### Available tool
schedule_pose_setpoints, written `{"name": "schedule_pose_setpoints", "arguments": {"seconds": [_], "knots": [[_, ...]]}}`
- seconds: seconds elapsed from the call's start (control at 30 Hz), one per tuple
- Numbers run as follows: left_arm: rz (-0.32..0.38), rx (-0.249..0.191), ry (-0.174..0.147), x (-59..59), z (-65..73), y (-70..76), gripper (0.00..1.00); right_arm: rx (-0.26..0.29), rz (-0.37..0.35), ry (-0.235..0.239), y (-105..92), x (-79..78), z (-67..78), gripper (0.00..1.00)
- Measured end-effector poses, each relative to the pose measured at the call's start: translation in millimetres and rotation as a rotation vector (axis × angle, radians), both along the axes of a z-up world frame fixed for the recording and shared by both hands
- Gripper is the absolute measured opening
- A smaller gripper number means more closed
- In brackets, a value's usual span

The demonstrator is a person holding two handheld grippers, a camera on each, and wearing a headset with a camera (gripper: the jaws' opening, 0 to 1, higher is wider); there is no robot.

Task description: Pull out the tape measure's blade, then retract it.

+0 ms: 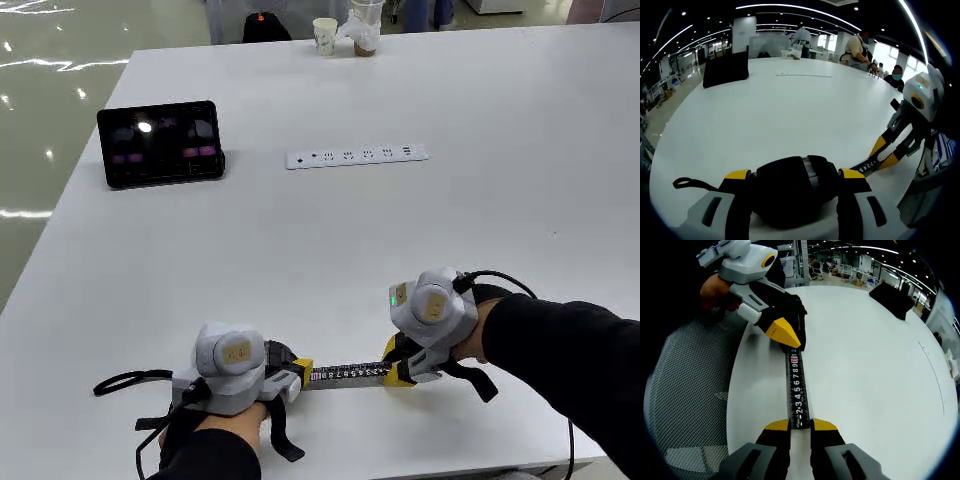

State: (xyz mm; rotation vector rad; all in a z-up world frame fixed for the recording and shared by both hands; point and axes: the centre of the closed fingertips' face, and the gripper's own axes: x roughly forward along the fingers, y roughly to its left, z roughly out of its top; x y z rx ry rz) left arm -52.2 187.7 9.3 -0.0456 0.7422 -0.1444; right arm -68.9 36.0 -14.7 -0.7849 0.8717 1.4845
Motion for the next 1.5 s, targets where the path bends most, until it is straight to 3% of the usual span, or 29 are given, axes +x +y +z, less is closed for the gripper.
{"name": "schedule_pose_setpoints", "arguments": {"seconds": [1.5], "knots": [[0.001, 0.000, 0.009, -0.8, 0.1, -0.7, 0.64, 0.038, 0.010, -0.005, 23.7, -2.1, 0.0, 0.12]]}}
